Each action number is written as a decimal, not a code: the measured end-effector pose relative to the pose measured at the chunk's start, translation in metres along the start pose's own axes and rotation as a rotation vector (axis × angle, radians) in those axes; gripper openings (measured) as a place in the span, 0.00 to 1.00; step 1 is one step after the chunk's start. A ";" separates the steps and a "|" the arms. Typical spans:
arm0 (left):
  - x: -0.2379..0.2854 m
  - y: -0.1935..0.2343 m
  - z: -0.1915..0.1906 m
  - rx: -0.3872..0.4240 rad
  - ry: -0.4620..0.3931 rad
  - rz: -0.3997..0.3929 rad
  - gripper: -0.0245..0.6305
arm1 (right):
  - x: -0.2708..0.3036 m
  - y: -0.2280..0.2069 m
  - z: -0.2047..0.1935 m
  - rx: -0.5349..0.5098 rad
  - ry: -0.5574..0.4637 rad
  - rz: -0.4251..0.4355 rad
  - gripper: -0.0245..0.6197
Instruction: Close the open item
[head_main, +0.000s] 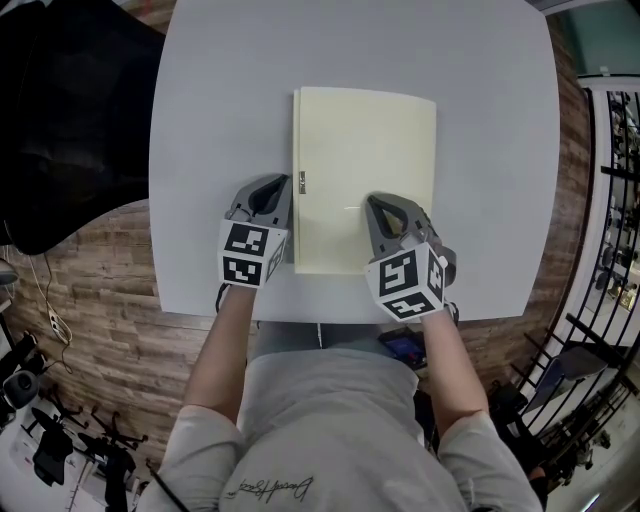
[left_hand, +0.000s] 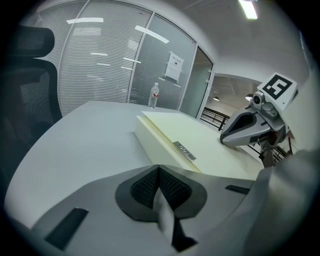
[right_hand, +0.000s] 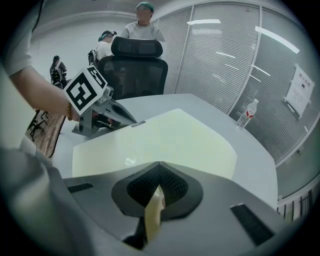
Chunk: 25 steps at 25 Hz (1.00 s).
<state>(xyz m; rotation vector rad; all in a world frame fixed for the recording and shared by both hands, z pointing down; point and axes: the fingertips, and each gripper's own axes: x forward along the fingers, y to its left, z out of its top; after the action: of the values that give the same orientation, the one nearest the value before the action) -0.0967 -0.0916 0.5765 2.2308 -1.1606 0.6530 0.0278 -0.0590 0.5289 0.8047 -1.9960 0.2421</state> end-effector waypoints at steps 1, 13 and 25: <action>0.000 0.000 0.000 0.000 0.000 0.001 0.05 | 0.000 0.000 0.000 -0.001 0.001 0.002 0.06; -0.003 0.001 0.000 -0.004 -0.005 0.005 0.05 | 0.007 0.007 -0.001 -0.022 0.046 0.007 0.06; 0.000 0.000 0.001 -0.007 -0.006 0.005 0.05 | 0.017 0.007 -0.006 -0.076 0.153 0.018 0.06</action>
<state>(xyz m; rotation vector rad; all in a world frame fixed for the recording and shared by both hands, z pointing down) -0.0969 -0.0923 0.5757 2.2259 -1.1697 0.6437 0.0213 -0.0584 0.5474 0.6991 -1.8577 0.2296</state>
